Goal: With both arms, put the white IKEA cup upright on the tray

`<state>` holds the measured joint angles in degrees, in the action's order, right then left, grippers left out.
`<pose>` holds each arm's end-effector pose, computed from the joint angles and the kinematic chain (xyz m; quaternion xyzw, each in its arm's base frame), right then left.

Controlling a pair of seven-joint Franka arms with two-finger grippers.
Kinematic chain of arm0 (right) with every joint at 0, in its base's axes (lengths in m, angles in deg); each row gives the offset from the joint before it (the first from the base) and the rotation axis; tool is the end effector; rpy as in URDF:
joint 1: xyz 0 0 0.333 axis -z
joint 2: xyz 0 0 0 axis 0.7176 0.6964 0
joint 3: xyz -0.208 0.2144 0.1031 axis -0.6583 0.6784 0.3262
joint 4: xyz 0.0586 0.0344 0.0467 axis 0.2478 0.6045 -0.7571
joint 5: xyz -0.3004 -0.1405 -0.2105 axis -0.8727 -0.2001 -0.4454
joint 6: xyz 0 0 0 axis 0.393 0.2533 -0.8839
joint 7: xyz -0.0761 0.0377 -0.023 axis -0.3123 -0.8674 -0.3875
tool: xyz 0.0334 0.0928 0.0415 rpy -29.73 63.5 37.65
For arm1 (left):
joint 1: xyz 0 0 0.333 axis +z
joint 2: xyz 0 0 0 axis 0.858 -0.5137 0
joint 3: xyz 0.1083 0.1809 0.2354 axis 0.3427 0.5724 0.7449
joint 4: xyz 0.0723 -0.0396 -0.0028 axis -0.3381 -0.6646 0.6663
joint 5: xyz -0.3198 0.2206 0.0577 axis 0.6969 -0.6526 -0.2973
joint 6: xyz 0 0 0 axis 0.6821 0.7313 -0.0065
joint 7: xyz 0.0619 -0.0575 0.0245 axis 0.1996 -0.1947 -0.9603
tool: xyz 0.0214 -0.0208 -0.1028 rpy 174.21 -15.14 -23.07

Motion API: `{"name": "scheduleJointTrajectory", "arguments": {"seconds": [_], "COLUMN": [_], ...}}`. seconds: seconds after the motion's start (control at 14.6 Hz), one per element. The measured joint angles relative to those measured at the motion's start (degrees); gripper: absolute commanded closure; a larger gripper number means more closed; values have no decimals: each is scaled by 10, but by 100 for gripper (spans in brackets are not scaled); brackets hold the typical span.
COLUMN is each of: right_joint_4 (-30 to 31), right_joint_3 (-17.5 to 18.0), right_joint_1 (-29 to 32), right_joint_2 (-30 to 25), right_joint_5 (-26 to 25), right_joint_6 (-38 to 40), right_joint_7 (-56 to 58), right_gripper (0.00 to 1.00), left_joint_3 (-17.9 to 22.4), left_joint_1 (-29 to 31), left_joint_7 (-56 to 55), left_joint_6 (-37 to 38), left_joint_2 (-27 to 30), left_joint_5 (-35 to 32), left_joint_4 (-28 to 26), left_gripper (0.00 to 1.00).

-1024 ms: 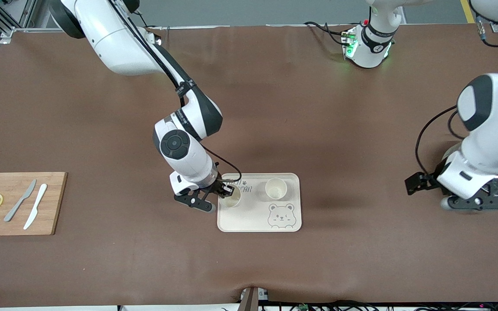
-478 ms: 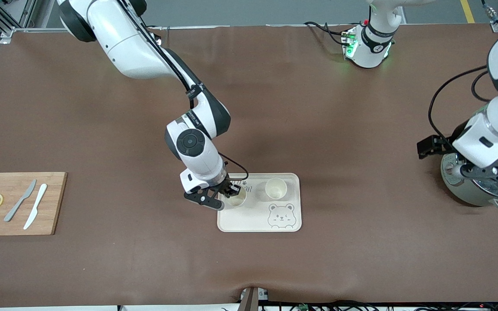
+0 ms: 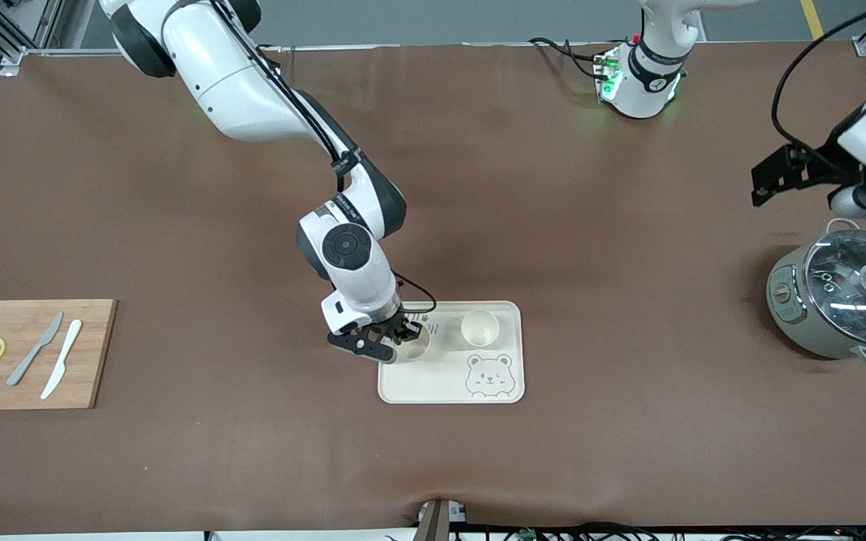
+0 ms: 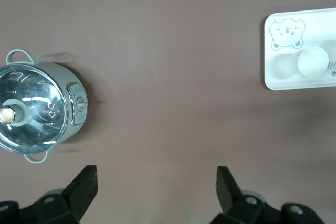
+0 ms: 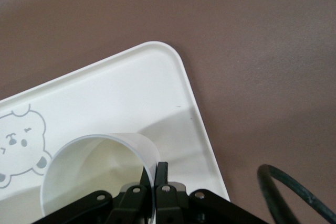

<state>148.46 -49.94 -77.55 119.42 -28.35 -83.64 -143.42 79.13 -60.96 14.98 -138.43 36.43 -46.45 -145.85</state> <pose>0.6324 0.4274 0.2479 -0.9811 0.1646 -0.0811 0.0612 0.5617 -0.0867 0.6673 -0.9988 0.0460 -0.0004 0.0159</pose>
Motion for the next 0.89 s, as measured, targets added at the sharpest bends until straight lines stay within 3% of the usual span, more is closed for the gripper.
{"name": "scheduleJointTrajectory", "arguments": {"seconds": [0.55,0.82,0.89], "right_joint_4": [0,0,0], "right_joint_3": [-2,-3,-5], "right_joint_1": [-8,-8,-8], "right_joint_2": [11,11,11], "right_joint_5": [-16,-16,-16], "right_joint_6": [-11,-11,-11], "right_joint_7": [-18,-20,-20], "right_gripper": [100,0,0], "left_joint_3": [0,16,28], "left_joint_1": [-12,-12,-12], "left_joint_7": [-2,-21,-21], "left_joint_6": [-1,-1,-1], "left_joint_2": [7,11,12], "left_joint_5": [1,35,54], "left_joint_4": [-34,-34,-34], "left_gripper": [0,0,0]}}
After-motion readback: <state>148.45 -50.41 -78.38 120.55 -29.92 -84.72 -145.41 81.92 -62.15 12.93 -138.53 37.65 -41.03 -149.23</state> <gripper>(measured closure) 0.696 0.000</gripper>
